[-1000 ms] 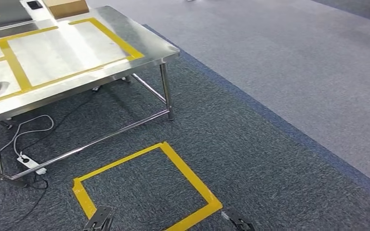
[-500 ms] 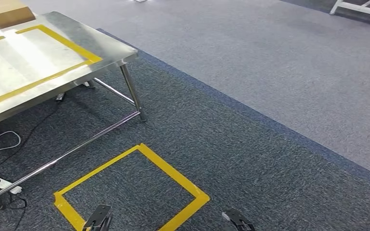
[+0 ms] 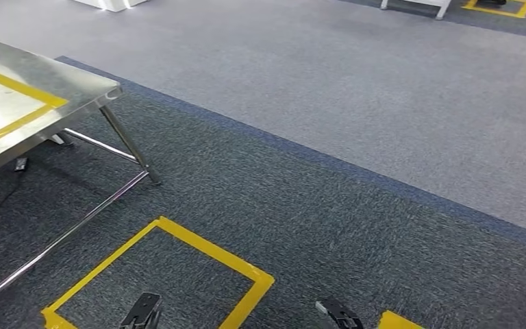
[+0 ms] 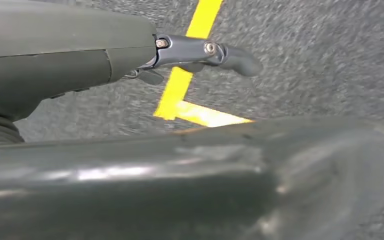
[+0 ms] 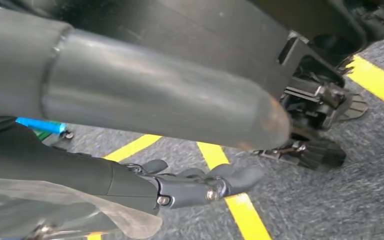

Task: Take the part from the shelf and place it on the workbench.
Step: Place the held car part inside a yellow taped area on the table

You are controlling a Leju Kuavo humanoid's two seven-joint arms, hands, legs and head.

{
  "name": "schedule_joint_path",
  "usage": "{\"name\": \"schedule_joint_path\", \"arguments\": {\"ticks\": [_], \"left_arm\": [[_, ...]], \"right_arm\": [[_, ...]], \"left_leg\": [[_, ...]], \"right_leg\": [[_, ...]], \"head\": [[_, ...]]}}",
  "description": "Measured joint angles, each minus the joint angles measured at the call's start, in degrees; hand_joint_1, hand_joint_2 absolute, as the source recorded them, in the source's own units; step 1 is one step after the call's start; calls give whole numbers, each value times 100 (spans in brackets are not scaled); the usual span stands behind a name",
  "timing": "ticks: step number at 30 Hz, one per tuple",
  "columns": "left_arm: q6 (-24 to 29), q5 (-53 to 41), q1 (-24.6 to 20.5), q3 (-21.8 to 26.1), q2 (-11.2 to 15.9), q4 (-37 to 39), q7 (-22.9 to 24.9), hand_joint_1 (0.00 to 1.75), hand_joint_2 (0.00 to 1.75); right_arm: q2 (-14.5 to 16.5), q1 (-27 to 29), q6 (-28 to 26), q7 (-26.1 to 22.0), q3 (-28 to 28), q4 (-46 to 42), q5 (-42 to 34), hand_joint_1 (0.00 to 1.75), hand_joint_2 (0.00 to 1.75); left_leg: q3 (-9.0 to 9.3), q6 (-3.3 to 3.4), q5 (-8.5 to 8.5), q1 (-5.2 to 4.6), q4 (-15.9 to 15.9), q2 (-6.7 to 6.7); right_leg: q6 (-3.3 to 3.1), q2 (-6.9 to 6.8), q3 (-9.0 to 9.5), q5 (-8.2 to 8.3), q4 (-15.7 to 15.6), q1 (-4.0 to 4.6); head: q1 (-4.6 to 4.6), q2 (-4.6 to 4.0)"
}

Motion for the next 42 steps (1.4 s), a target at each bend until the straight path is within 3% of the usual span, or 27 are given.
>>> {"name": "schedule_joint_path", "arguments": {"ticks": [1,2,4,6,7,8,9,10,12,14,15,17,19,21,23,24,25,26,28,30,32,34,36,38,39,40,42], "left_arm": [[-3,-8,-4,-1,-4,0,1,0,0],[-7,-15,-11,-2,-6,-1,1,0,0],[-10,-23,-16,-3,-14,0,0,0,0],[-11,-26,-2,-3,-15,1,-1,0,0],[-3,-24,8,-3,-15,1,-2,0,0],[9,-22,16,-3,-15,1,-3,0,0],[25,-19,16,-3,-18,2,-4,0,0],[39,-13,13,-3,-21,2,-5,0,0],[53,-4,7,-3,-30,3,-7,0,0],[58,0,5,-3,-32,3,-8,0,0],[60,0,2,-3,-31,3,-8,0,0],[63,2,-8,-3,-35,3,-9,0,0],[66,2,-15,-3,-39,3,-14,0,0],[67,5,0,-3,-40,4,-18,0,0],[66,9,27,-3,-42,5,-19,0,0],[65,11,33,-3,-44,7,-19,0,0],[65,11,35,-3,-45,7,-19,0,0],[66,11,33,-3,-47,8,-19,0,0],[67,11,32,-3,-38,10,-19,0,0],[69,11,26,-3,-29,15,-19,0,0],[72,13,11,-2,-33,16,-19,0,0],[75,15,5,-1,-38,16,-22,0,0],[69,15,19,-1,-41,16,-25,0,0],[58,16,37,-1,-45,16,-25,0,0],[57,17,38,-1,-48,16,-25,0,0],[56,17,34,-1,-50,16,-25,0,0],[56,17,21,-1,-54,16,-25,0,0]], "right_arm": [[0,8,1,2,0,0,0,0,0],[-1,21,2,2,0,0,0,0,0],[-2,24,3,3,1,0,1,0,0],[-2,1,3,3,2,0,1,0,0],[-2,-5,3,3,2,0,1,0,0],[-2,1,3,3,2,1,1,0,0],[-3,12,2,3,2,1,2,0,0],[-6,20,0,3,2,1,2,0,0],[-10,12,-3,3,2,1,2,0,0],[-7,-11,-3,2,2,0,2,0,0],[-5,-12,-3,2,2,0,2,0,0],[-5,4,-4,3,2,0,2,0,0],[-5,9,-4,4,2,0,3,0,0],[-4,-4,-4,3,2,0,4,0,0],[-5,-3,-4,3,2,1,4,0,0],[-6,3,-4,3,2,1,4,0,0],[-6,8,-4,3,2,1,4,0,0],[-6,10,-4,3,2,1,4,0,0],[-1,3,-4,3,2,1,3,0,0],[4,-3,-5,3,2,1,3,0,0],[4,16,-4,3,2,2,3,0,0],[4,31,-4,3,2,4,5,0,0],[4,6,-4,3,2,4,9,0,0],[4,-11,-4,3,3,4,14,0,0],[3,-5,-4,4,3,5,16,0,0],[1,3,-4,4,3,5,17,0,0],[-3,3,-5,5,3,5,19,0,0]], "left_leg": [[9,14,2,1,-42,47],[17,35,16,10,-73,111],[40,87,58,32,-145,253],[45,114,67,27,-162,423],[43,116,63,23,-160,518],[43,118,58,21,-159,607],[44,115,52,21,-157,690],[49,105,44,23,-152,763],[67,61,8,13,-134,897],[84,2,-36,-26,-101,1008],[96,-21,-49,-44,-92,1057],[126,-64,-85,-34,-77,1110],[56,-114,-287,-1,151,886],[-222,-131,-685,12,835,574],[-544,-114,-945,8,1545,477],[-605,-99,-911,8,1647,463],[-564,-77,-757,8,1515,442],[-436,-49,-521,8,1187,384],[-140,12,-122,17,428,104],[-11,28,-34,18,62,-83],[5,35,-39,15,-11,3],[24,80,1,27,-66,150],[36,113,17,19,-94,340],[30,123,12,3,-91,536],[28,123,8,0,-89,627],[30,118,2,1,-87,709],[49,88,-21,-1,-82,858]], "right_leg": [[42,59,-29,20,-8,-8],[76,28,-63,16,-2,-9],[135,-255,-216,-139,232,10],[183,-573,-558,-481,902,8],[208,-628,-745,-624,1280,-3],[228,-651,-864,-680,1526,-14],[244,-670,-883,-635,1575,-24],[253,-706,-778,-490,1383,-33],[252,-937,-343,-161,597,-23],[185,-1119,-47,-34,78,-2],[140,-1126,-21,-57,32,13],[53,-992,-32,-40,30,5],[-21,-861,-40,-21,24,-6],[-71,-718,-47,-7,20,-8],[-94,-546,-50,0,22,5],[-97,-454,-50,4,25,12],[-98,-359,-46,8,28,16],[-95,-266,-40,11,31,18],[-72,-102,-46,21,46,17],[-10,38,-109,51,62,1],[69,131,-185,85,59,-20],[120,-115,-296,-13,199,-3],[158,-501,-581,-333,780,15],[196,-635,-910,-621,1488,-2],[210,-657,-968,-635,1634,-12],[220,-682,-907,-544,1551,-20],[226,-856,-493,-221,825,-24]], "head": [[-9,0],[-11,0],[11,0],[29,0],[29,0],[28,0],[29,0],[31,0],[34,0],[27,0],[25,0],[21,0],[16,0],[7,0],[8,0],[8,0],[9,0],[8,0],[11,0],[4,0],[-5,0],[11,0],[32,0],[42,0],[43,0],[45,0],[45,0]]}}
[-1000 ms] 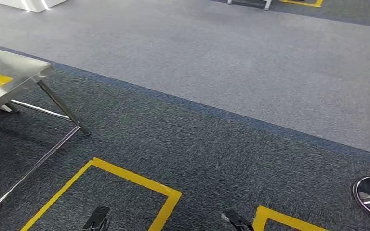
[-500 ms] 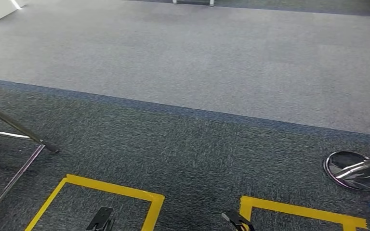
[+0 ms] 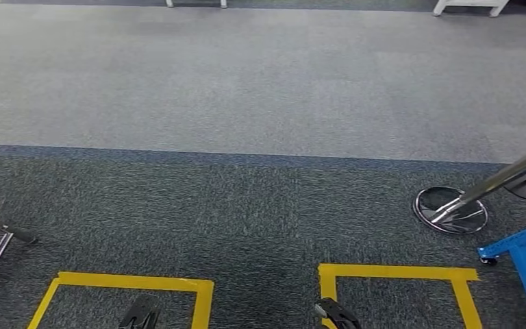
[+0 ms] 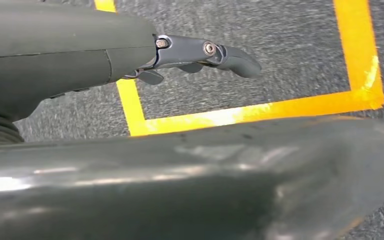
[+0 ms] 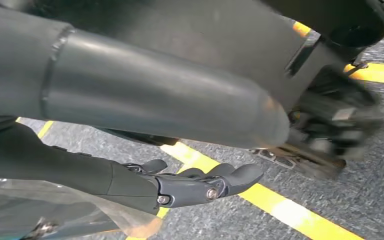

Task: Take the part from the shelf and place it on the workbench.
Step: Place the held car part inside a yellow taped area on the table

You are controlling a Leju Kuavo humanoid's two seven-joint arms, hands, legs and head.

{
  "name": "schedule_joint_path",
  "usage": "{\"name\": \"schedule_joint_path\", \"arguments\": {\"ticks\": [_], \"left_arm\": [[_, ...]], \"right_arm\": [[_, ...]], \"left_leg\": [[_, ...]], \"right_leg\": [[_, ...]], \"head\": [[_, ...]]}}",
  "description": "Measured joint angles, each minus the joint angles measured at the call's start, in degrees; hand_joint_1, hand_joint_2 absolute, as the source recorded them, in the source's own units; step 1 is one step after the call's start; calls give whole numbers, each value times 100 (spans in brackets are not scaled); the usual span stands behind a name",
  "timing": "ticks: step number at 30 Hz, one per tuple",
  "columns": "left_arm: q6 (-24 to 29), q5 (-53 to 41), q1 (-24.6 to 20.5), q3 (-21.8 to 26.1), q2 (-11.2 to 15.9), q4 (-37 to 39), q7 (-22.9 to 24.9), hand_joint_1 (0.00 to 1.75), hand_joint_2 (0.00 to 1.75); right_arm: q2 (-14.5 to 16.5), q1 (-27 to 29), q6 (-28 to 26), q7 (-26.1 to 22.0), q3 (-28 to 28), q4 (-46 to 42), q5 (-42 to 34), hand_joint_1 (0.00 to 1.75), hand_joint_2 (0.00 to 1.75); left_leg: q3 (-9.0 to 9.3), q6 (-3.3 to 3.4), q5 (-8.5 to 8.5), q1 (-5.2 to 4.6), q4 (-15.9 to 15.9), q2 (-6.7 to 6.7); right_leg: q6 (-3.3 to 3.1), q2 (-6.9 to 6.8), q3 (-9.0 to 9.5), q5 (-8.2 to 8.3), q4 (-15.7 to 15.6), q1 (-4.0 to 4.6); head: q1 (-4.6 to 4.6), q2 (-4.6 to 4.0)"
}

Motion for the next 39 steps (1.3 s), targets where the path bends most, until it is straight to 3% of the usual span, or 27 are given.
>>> {"name": "schedule_joint_path", "arguments": {"ticks": [2,3,5,6,8,10,11,12,13,15,16,18,19,21,23,25,27,28,29,31,33,34,36,37,39], "left_arm": [[1,0,-8,0,-1,0,0,0,0],[1,0,-12,0,0,0,1,0,0],[-4,-1,-21,-1,-4,0,1,0,0],[-8,-2,-29,-1,-6,0,2,0,0],[-11,-2,-40,-2,-8,0,1,0,0],[-11,-2,-25,-2,-7,1,1,0,0],[-11,-2,-9,-2,-5,1,1,0,0],[-12,-2,5,-2,-4,2,2,0,0],[-13,-2,13,-2,-3,2,2,0,0],[-16,-3,10,-2,-3,2,2,0,0],[-18,-5,7,-2,1,3,2,0,0],[-24,-9,4,-2,4,5,4,0,0],[-27,-11,2,-2,4,7,5,0,0],[-29,-18,-8,-2,-6,7,9,0,0],[-30,-25,-16,-2,-8,7,9,0,0],[-32,-30,-6,-2,-4,7,12,0,0],[-35,-34,12,-2,-3,7,17,0,0],[-36,-35,14,-2,-4,7,20,0,0],[-36,-35,11,-2,-5,7,20,0,0],[-36,-35,0,-2,-8,7,20,0,0],[-34,-35,-10,-2,-7,7,20,0,0],[-34,-36,-15,-3,-7,7,20,0,0],[-33,-36,-24,-3,-11,7,20,0,0],[-32,-38,-31,-3,-14,7,20,0,0],[-31,-42,-39,-4,-16,7,20,0,0]], "right_arm": [[2,-25,1,-1,1,-1,1,0,0],[3,-34,0,-2,1,-1,1,0,0],[2,-29,-3,-2,1,0,1,0,0],[0,-20,-4,-1,1,1,1,0,0],[-1,-20,-9,0,1,1,2,0,0],[0,-31,-12,-2,1,1,3,0,0],[1,-31,-12,-2,1,1,3,0,0],[0,-27,-13,-1,1,1,3,0,0],[-1,-21,-14,0,1,1,4,0,0],[0,-14,-15,0,1,1,3,0,0],[3,-16,-15,-1,1,1,4,0,0],[8,-28,-16,-1,2,1,4,0,0],[9,-28,-16,-1,2,1,5,0,0],[9,-10,-15,0,3,2,7,0,0],[8,-3,-15,1,3,3,12,0,0],[7,-24,-16,2,3,3,16,0,0],[7,-27,-16,2,3,4,16,0,0],[7,-18,-17,2,3,4,16,0,0],[5,-10,-18,3,3,4,16,0,0],[2,-10,-18,4,3,3,16,0,0],[8,-27,-18,1,3,3,16,0,0],[11,-31,-19,-1,3,3,17,0,0],[12,-27,-21,-1,3,3,17,0,0],[11,-24,-21,-1,3,3,16,0,0],[11,-31,-21,1,3,3,18,0,0]], "left_leg": [[17,-57,-35,-33,22,122],[25,-83,-45,-50,30,171],[47,-126,-54,-52,27,271],[54,-155,-86,-39,45,248],[-55,-202,-320,-11,352,-16],[-371,-211,-704,1,1092,-318],[-538,-207,-837,0,1454,-367],[-647,-198,-869,-1,1669,-387],[-669,-183,-790,-2,1680,-399],[-437,-131,-371,-3,1100,-516],[-281,-101,-183,0,718,-675],[-79,-78,-20,4,194,-923],[-56,-78,-29,0,112,-962],[-38,-61,-4,-6,47,-832],[-10,-8,50,2,-41,-664],[-1,22,72,-10,-79,-477],[-6,26,66,-21,-75,-280],[-7,23,60,-22,-73,-189],[-4,14,52,-18,-69,-109],[14,-26,22,-9,-56,31],[34,-90,-15,-26,-33,136],[44,-122,-23,-34,-27,180],[64,-184,-39,-27,-24,265],[68,-218,-78,-12,4,231],[-54,-259,-313,15,334,-28]], "right_leg": [[-57,-202,374,163,-639,31],[-96,-246,438,160,-752,51],[-182,-137,435,167,-759,71],[-213,-76,431,179,-767,65],[-286,54,428,206,-785,45],[-340,197,421,220,-788,45],[-354,279,420,224,-787,53],[-362,365,419,228,-787,63],[-364,453,421,233,-786,72],[-352,626,428,246,-784,77],[-336,703,423,255,-776,82],[-283,844,373,285,-760,69],[-245,909,339,307,-759,56],[-173,990,269,338,-763,29],[-125,740,125,189,-546,47],[-85,361,-185,-163,90,59],[-41,219,-462,-400,710,35],[-21,186,-475,-381,775,19],[-6,151,-364,-261,604,2],[12,-20,87,42,-174,-10],[-38,-198,420,167,-732,8],[-83,-223,462,148,-801,28],[-180,-116,456,164,-788,47],[-216,-58,454,172,-794,46],[-289,65,463,193,-813,30]], "head": [[-3,0],[-4,0],[-3,0],[-3,0],[-18,0],[-38,0],[-40,0],[-40,0],[-39,0],[-39,0],[-37,0],[-35,0],[-33,0],[-33,0],[-13,0],[5,0],[5,0],[7,0],[8,0],[9,0],[2,0],[-1,0],[-2,0],[-3,0],[-30,0]]}}
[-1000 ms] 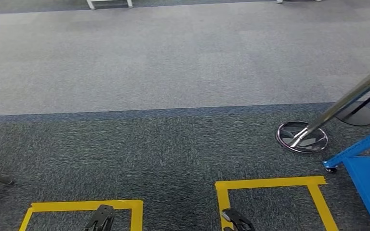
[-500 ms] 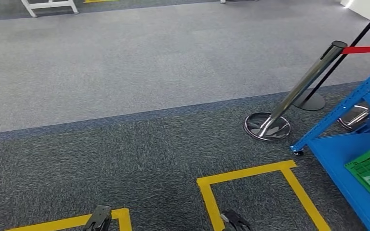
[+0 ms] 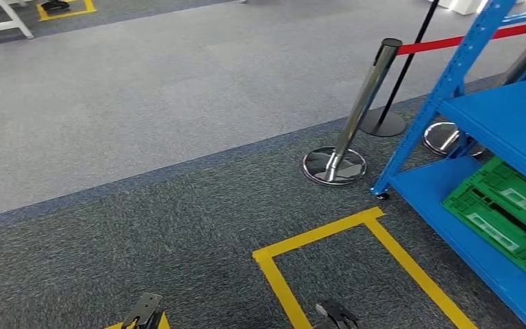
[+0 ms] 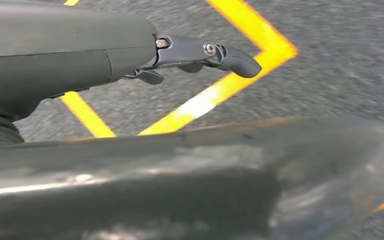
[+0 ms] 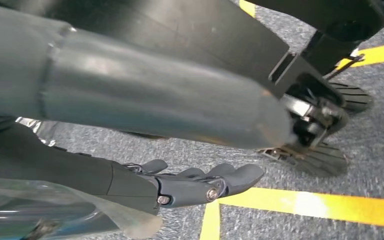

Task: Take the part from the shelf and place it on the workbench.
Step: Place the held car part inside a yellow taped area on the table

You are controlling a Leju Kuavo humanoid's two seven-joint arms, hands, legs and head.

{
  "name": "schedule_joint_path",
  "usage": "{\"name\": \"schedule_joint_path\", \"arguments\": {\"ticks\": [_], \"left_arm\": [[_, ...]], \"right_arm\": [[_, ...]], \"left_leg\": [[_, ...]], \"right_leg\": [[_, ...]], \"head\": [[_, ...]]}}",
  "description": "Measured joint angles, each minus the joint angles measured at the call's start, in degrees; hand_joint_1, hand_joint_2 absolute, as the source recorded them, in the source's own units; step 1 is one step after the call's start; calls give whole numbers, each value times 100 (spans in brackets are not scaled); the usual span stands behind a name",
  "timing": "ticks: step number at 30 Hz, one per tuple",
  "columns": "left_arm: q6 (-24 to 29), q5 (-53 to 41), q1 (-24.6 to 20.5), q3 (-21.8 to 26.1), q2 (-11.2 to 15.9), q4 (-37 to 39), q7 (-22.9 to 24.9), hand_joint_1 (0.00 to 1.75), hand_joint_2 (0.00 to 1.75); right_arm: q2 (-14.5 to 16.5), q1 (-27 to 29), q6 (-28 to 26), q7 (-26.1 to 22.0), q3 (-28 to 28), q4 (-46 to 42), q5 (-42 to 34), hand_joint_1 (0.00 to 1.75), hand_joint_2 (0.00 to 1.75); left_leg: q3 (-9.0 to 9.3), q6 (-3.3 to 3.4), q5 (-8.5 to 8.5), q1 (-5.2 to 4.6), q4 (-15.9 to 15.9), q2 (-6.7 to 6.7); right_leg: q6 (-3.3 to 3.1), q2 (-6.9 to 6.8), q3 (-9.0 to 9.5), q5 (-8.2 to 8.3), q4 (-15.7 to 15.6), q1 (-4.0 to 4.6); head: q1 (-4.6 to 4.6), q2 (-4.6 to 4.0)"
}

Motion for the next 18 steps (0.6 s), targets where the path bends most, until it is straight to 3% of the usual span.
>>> {"name": "schedule_joint_path", "arguments": {"ticks": [1,3,4,5,7,8,10,11,12,13,15,17,18], "left_arm": [[0,-2,6,-1,1,0,0,0,0],[0,-2,37,-1,1,2,3,0,0],[0,-4,52,-1,1,3,5,0,0],[0,-6,58,-1,0,3,7,0,0],[0,-12,53,-1,4,4,7,0,0],[0,-15,51,-1,10,7,7,0,0],[-3,-22,47,-2,21,13,9,0,0],[-7,-23,46,-2,21,15,11,0,0],[-11,-26,41,-3,17,15,12,0,0],[-16,-27,35,-3,15,15,13,0,0],[-19,-29,28,-2,10,15,11,0,0],[-22,-29,45,-2,7,16,9,0,0],[-25,-29,56,-3,6,17,9,0,0]], "right_arm": [[1,-7,1,1,0,0,1,0,0],[1,-17,2,3,0,0,2,0,0],[1,-14,2,6,0,0,3,0,0],[0,-9,2,9,0,0,4,0,0],[3,-5,3,14,1,0,7,0,0],[7,-8,3,15,1,0,9,0,0],[14,-16,4,18,2,1,13,0,0],[15,-15,4,19,2,1,15,0,0],[15,-7,5,20,3,2,15,0,0],[15,4,5,21,4,3,17,0,0],[14,7,4,26,5,4,26,0,0],[13,-20,3,30,7,4,33,0,0],[13,-28,2,30,7,5,33,0,0]], "left_leg": [[-148,-4,-183,5,347,-173],[-520,14,-480,1,1117,-336],[-637,31,-492,-3,1313,-356],[-661,57,-387,-7,1294,-373],[-442,128,65,-23,675,-523],[-299,167,251,-23,299,-704],[-115,202,389,-28,-182,-982],[-97,206,368,-32,-238,-1015],[-80,210,373,-39,-283,-953],[-66,222,395,-37,-321,-871],[-29,259,447,-22,-421,-688],[-19,279,462,-26,-452,-487],[-22,280,459,-28,-448,-380]], "right_leg": [[-24,68,-1,5,-2,1],[-58,235,-1,11,0,21],[-65,324,1,13,2,34],[-68,415,3,15,6,46],[-68,587,7,18,16,52],[-59,666,-2,21,26,54],[-13,812,-53,43,41,27],[26,884,-83,62,39,10],[69,956,-119,84,23,-9],[99,929,-155,81,33,-14],[142,630,-314,-83,281,8],[180,266,-629,-429,934,15],[209,192,-796,-569,1283,4]], "head": [[-14,0],[-25,0],[-23,0],[-23,0],[-22,0],[-18,0],[-18,0],[-20,0],[-23,0],[-24,0],[7,0],[35,0],[39,0]]}}
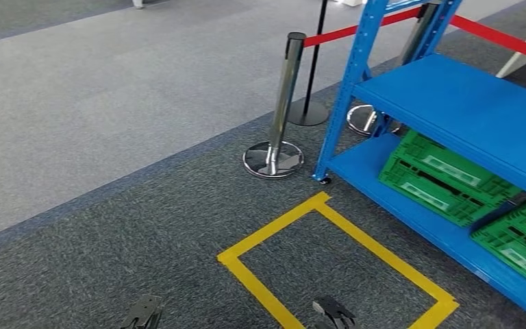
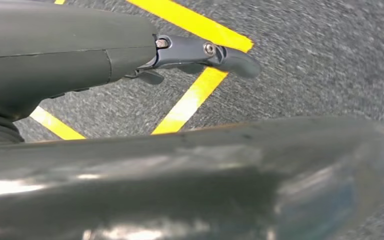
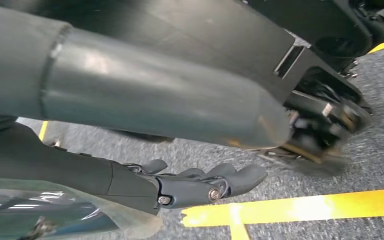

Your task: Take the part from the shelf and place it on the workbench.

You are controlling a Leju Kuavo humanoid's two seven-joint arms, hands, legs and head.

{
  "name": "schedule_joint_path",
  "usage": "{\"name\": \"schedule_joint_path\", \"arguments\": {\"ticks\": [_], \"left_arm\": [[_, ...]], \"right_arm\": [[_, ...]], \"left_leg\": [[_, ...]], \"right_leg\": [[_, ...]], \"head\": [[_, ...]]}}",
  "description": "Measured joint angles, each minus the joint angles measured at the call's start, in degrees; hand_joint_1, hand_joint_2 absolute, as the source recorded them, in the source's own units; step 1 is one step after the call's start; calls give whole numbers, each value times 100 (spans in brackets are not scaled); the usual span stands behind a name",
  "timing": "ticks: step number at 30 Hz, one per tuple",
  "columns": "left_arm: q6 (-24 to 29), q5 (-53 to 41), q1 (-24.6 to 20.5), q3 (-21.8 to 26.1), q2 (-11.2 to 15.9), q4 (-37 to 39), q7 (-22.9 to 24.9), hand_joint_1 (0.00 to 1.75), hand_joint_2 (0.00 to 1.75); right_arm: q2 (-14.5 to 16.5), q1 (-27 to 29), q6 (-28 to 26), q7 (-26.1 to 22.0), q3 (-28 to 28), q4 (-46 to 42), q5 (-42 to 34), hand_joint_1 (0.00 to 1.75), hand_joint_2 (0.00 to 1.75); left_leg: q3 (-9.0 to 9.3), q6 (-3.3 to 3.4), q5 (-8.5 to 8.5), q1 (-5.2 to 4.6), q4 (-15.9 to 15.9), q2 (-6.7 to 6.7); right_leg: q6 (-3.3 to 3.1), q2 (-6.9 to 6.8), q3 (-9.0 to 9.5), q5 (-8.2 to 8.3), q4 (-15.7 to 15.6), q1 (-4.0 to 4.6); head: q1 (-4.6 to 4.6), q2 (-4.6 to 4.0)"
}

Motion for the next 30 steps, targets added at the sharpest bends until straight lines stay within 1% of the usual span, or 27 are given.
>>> {"name": "schedule_joint_path", "arguments": {"ticks": [1,2,3,4,5,6,7,8,9,10,12,14,15,16,17,18,19,20,21,22,23,24,25,26,27,29,30], "left_arm": [[-2,0,6,0,-2,1,1,0,0],[-1,1,4,0,-4,1,2,0,0],[-1,1,-2,0,-5,1,3,0,0],[-1,1,-8,0,-9,1,4,0,0],[0,1,-13,0,-10,1,6,0,0],[2,1,-17,0,-11,1,7,0,0],[5,1,-22,0,-13,1,8,0,0],[8,1,-26,0,-13,1,10,0,0],[12,1,-33,0,-16,1,11,0,0],[15,1,-42,0,-19,1,13,0,0],[21,1,-53,0,-23,1,15,0,0],[25,1,-38,0,-24,1,15,0,0],[26,1,-22,0,-25,2,15,0,0],[26,-1,-8,0,-26,2,12,0,0],[26,-5,-1,0,-27,3,5,0,0],[25,-10,0,0,-28,3,-4,0,0],[25,-14,-4,0,-28,3,-15,0,0],[25,-14,-8,0,-22,3,-24,0,0],[24,-7,-10,0,-15,3,-27,0,0],[24,1,-12,0,-7,3,-31,0,0],[20,9,-10,0,-1,3,-33,0,0],[16,16,-7,0,0,3,-37,0,0],[13,19,-7,0,-4,3,-46,0,0],[9,21,-10,1,-5,3,-53,0,0],[10,25,-16,1,-7,3,-60,0,0],[15,32,-19,2,-5,3,-45,0,0],[20,35,-10,2,-7,3,-24,0,0]], "right_arm": [[-1,4,0,1,0,1,0,0,0],[-3,14,-1,1,0,2,0,0,0],[-7,24,-1,2,0,3,0,0,0],[-11,28,-2,2,1,3,0,0,0],[-13,20,-2,2,2,3,0,0,0],[-13,7,-1,1,4,2,0,0,0],[-12,-5,-1,1,6,2,0,0,0],[-11,-11,-1,1,8,2,0,0,0],[-12,-10,-3,2,9,3,0,0,0],[-13,-4,-5,4,9,3,1,0,0],[-13,-4,-11,10,14,4,2,0,0],[-13,-19,-12,13,28,4,2,0,0],[-13,-23,-11,15,35,4,2,0,0],[-14,-21,-11,17,40,4,2,0,0],[-14,-15,-12,19,42,4,2,0,0],[-14,-9,-12,21,44,5,2,0,0],[-14,-6,-12,21,46,5,2,0,0],[-13,-6,-11,21,50,6,2,0,0],[-12,-9,-11,21,53,6,2,0,0],[-11,-13,-12,23,55,6,2,0,0],[-11,-14,-11,26,60,6,3,0,0],[-10,-12,-11,30,67,6,3,0,0],[-11,-5,-11,34,74,7,4,0,0],[-13,5,-10,37,82,7,5,0,0],[-15,11,-11,39,88,8,9,0,0],[-20,2,-14,41,101,8,21,0,0],[-20,-9,-16,41,109,8,28,0,0]], "left_leg": [[0,-3,-6,0,3,100],[1,-11,-14,5,6,192],[3,-26,-25,12,14,273],[9,-49,-41,20,29,344],[12,-83,-64,15,49,408],[15,-120,-89,5,75,466],[23,-155,-108,-8,95,518],[32,-185,-119,-19,105,566],[46,-210,-124,-16,110,616],[56,-244,-143,0,120,606],[-12,-297,-330,38,344,386],[-292,-312,-700,54,1012,107],[-474,-308,-867,53,1409,54],[-614,-300,-943,51,1697,32],[-678,-284,-909,49,1800,22],[-641,-257,-763,46,1674,5],[-511,-220,-536,39,1349,-49],[-344,-174,-325,32,947,-184],[-193,-130,-179,31,580,-351],[-88,-104,-109,27,326,-487],[-44,-90,-107,22,208,-575],[-33,-87,-115,14,169,-566],[-22,-83,-99,17,130,-501],[-7,-70,-73,25,83,-434],[10,-53,-44,37,32,-365],[29,-33,-10,44,-26,-226],[25,-29,-7,39,-28,-160]], "right_leg": [[27,-39,-100,-55,223,-15],[53,-68,-98,-8,247,-32],[75,-107,23,131,47,-49],[92,-188,240,314,-329,-62],[98,-313,471,434,-723,-52],[76,-407,653,515,-1031,-44],[41,-467,760,539,-1209,-31],[-7,-468,787,518,-1252,-11],[-57,-403,780,532,-1250,-11],[-95,-346,776,539,-1249,-11],[-171,-227,776,560,-1257,-20],[-231,-91,775,573,-1261,-19],[-249,-14,773,576,-1261,-9],[-258,69,773,580,-1260,3],[-263,154,773,584,-1260,16],[-265,240,775,589,-1259,26],[-264,326,777,596,-1259,33],[-258,403,776,603,-1258,30],[-242,477,764,612,-1252,29],[-216,542,741,626,-1247,16],[-184,605,712,642,-1246,-3],[-142,672,684,662,-1251,-17],[-101,731,663,679,-1262,-30],[-70,692,626,659,-1240,-25],[-46,567,559,575,-1131,-12],[-19,182,284,232,-562,10],[-1,52,117,44,-177,5]], "head": [[-2,0],[0,0],[1,0],[2,0],[6,0],[2,0],[-3,0],[-7,0],[-14,0],[-15,0],[-23,0],[-36,0],[-37,0],[-37,0],[-37,0],[-36,0],[-36,0],[-35,0],[-30,0],[-34,0],[-35,0],[-41,0],[-48,0],[-44,0],[-27,0],[18,0],[37,0]]}}
